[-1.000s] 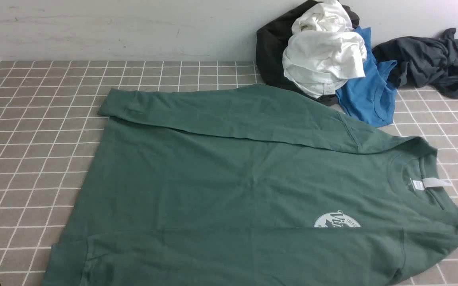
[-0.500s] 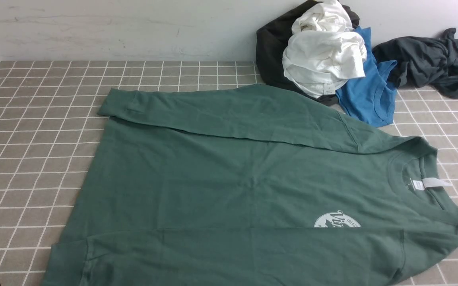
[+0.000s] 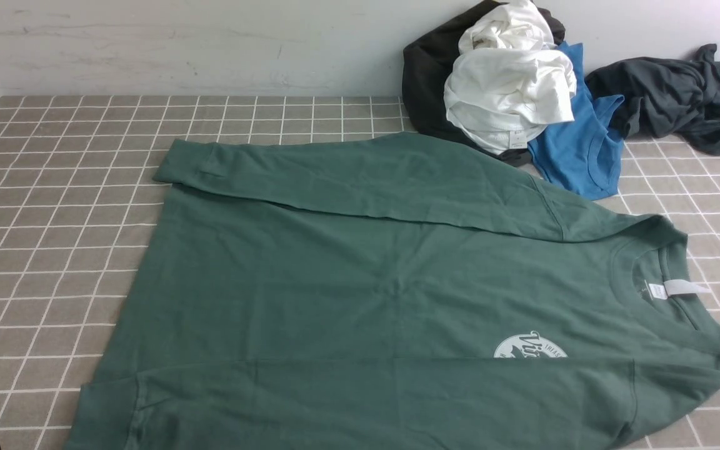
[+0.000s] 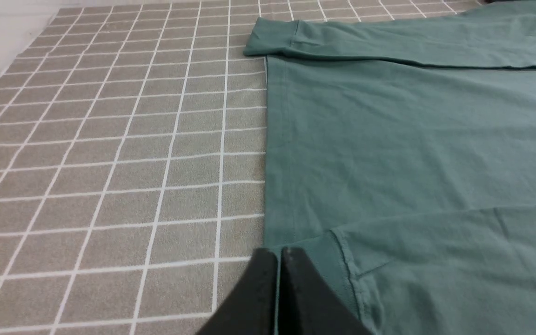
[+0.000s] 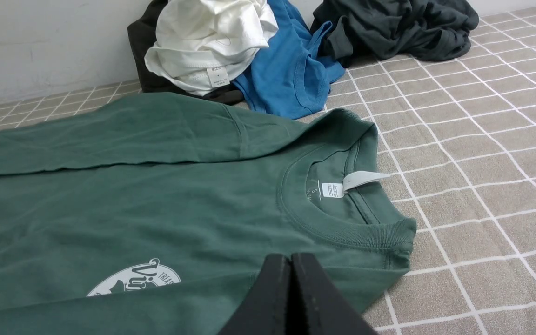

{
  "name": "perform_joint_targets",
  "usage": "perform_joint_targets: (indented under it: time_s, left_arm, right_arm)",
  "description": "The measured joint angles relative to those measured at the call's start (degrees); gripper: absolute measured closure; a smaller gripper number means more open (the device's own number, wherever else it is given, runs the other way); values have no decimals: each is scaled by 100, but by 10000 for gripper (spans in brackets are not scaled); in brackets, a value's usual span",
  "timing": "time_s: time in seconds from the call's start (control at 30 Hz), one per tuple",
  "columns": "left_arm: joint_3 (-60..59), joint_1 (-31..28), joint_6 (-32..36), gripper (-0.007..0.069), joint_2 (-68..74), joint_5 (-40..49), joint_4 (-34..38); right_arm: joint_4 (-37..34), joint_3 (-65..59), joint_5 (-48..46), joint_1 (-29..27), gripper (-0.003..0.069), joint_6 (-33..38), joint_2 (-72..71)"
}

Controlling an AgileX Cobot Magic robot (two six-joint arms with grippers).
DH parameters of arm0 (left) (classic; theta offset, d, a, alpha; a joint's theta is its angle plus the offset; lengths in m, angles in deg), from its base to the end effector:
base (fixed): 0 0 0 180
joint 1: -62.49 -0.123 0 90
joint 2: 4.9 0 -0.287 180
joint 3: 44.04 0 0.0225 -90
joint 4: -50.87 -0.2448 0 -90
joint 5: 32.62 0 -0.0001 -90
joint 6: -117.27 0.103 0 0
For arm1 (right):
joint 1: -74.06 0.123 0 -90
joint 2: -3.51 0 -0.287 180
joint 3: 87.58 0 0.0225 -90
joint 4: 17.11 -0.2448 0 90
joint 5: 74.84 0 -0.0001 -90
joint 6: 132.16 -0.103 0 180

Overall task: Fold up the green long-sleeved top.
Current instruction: Use the left arm to clamp the cuff closest to it

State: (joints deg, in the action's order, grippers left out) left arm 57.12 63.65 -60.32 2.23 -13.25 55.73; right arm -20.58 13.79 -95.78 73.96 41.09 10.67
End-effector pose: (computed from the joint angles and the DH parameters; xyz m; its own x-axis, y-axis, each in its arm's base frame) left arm 0.0571 -0.0041 0.1710 -0.2650 -0.0326 -0.9637 0.0373 0.9983 -0.0440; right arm 0.0563 0.0021 0.1695 -0.2862 0.1740 -0.9422 0.0312 0.9846 0.1723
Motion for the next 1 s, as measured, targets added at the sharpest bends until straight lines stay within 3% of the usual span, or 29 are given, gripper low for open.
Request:
perform_joint_targets:
  time_s: [0.33, 0.6, 0.77, 0.87, 1.0]
  left_arm:
    - [-4, 0, 49, 629, 0, -1063, -558]
    - [-4, 0, -136, 629, 0, -2765, -729]
    - [36, 0, -1184, 629, 0, -4511, -487]
    - [574, 0, -1534, 630, 48, -4286, -487]
    - [2497, 0, -1274, 631, 1118, -2542, -526]
  right_arm:
    - [-67, -23, 300, 0, 673, -21, 0]
    - [-176, -28, 3116, 0, 673, -277, 0]
    - [-299, -28, 4600, 0, 673, -837, 0]
    - [-183, 94, 4729, 0, 673, -902, 32]
    - [760, 1439, 3636, 0, 673, -902, 676]
